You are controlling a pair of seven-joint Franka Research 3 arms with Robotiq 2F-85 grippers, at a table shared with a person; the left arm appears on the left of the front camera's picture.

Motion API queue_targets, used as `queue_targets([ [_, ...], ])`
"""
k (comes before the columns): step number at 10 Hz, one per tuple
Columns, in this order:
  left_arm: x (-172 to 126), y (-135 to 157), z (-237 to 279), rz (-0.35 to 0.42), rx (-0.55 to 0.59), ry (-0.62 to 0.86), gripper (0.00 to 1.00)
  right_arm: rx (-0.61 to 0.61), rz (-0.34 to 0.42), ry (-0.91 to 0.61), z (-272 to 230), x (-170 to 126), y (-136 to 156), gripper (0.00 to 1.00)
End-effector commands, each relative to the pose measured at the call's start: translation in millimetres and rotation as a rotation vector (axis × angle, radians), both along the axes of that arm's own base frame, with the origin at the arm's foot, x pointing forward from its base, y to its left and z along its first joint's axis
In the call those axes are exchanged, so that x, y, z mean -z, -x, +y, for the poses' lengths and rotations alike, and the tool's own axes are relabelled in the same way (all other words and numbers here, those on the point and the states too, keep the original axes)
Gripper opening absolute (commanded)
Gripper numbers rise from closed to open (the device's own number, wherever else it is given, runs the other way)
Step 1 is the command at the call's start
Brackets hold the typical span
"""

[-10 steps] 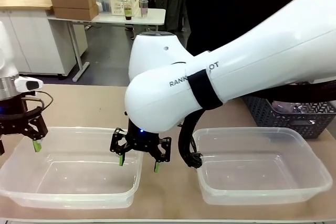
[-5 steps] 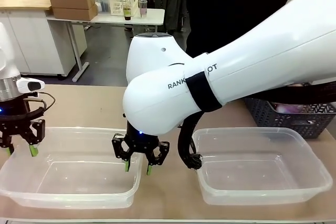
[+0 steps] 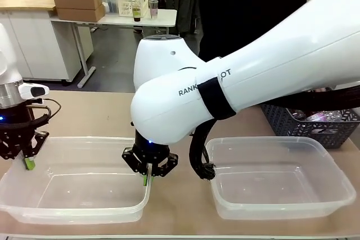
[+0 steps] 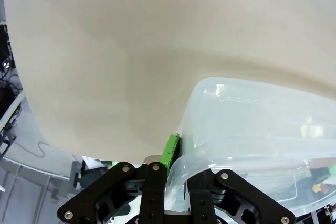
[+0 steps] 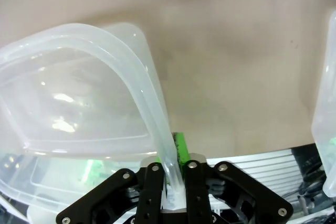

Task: Sort the waste into each basket.
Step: Pick up the Organizing box on the left side of the table and lift it.

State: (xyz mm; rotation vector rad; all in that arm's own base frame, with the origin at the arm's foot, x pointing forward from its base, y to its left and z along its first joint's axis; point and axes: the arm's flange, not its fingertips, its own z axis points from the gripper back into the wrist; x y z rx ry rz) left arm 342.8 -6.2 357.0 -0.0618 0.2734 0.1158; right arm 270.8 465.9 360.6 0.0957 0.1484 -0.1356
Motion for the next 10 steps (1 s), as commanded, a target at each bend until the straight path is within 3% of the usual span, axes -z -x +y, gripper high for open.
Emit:
queue_targets([
  [1, 9.3, 32.3, 5.7, -0.003, -0.011, 0.024, 0.00, 0.002, 0.004, 0.066, 1.8, 2.5, -1.7, 0.00],
  [3, -11.1, 29.0, 4.6, -0.015, -0.025, 0.015, 0.00, -0.006, 0.016, 0.082, -3.8, -2.1, -4.3, 0.00],
  [6, -82.9, 16.2, -9.0, -0.026, -0.043, 0.048, 0.00, 0.011, 0.007, 0.130, -49.5, -56.5, -1.6, 0.00],
  [8, -135.3, 5.4, -44.1, -0.066, 0.080, 0.083, 0.00, 0.008, 0.013, 0.181, -86.5, -85.4, 19.6, 0.00],
  [10, -167.9, -7.3, -72.5, -0.110, 0.136, 0.112, 0.00, -0.052, 0.086, 0.273, -107.6, -88.2, 43.6, 0.00],
])
